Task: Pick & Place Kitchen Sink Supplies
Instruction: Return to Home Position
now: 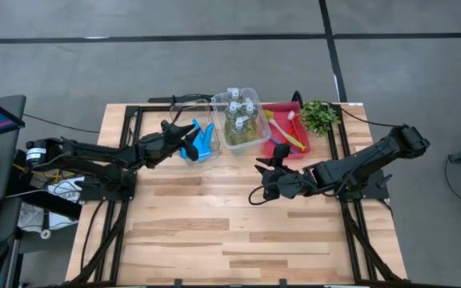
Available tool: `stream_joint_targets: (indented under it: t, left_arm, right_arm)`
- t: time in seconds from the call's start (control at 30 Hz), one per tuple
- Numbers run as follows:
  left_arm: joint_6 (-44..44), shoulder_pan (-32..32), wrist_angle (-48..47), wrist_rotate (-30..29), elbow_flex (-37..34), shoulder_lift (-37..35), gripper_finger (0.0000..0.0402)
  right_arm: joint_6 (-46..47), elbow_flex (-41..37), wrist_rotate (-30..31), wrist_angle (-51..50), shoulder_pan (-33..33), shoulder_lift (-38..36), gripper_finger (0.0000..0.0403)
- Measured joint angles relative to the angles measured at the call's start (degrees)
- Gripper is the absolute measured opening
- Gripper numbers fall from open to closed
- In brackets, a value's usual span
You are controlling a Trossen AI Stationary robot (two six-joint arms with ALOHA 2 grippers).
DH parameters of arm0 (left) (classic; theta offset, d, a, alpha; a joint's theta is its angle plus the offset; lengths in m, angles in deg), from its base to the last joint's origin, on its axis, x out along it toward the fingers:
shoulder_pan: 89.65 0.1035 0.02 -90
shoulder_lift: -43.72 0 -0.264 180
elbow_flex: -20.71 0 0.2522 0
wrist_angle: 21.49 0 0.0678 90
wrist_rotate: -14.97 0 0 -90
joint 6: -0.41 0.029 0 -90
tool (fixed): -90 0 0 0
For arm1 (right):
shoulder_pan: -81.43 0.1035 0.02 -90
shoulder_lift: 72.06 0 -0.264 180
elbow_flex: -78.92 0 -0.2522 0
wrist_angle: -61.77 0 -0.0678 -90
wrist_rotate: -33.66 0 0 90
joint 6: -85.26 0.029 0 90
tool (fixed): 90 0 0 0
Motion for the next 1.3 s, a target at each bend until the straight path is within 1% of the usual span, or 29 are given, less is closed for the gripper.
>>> stream_joint_targets:
  t: [0.37,0.5,0.67,0.83,1.07,1.3]
  left_arm:
    - [13.2,-11.1,0.0,-0.1,-0.4,-12.5,0.0118]
    - [15.6,-14.0,-0.1,-2.8,-2.5,-17.5,0.0118]
    - [16.9,-15.1,-0.1,-8.7,-7.2,-25.9,0.0118]
    - [17.5,-15.2,0.0,-12.3,-12.2,-34.5,0.0118]
    - [19.3,-15.2,0.0,-12.9,-17.6,-43.7,0.0118]
    - [20.3,-15.2,0.1,-12.8,-19.0,-47.1,0.0118]
  right_arm:
    - [-0.2,0.0,0.0,0.0,0.0,0.0,0.0101]
    - [-0.2,0.0,0.0,0.0,0.0,0.0,0.0101]
    - [-0.2,0.0,0.0,0.0,0.0,0.0,0.0101]
    - [-0.2,0.0,0.0,0.0,0.0,0.0,0.0101]
    - [-0.2,0.0,0.0,0.0,0.0,0.0,0.0101]
    - [-0.2,0.0,0.0,0.0,0.0,0.0,0.0101]
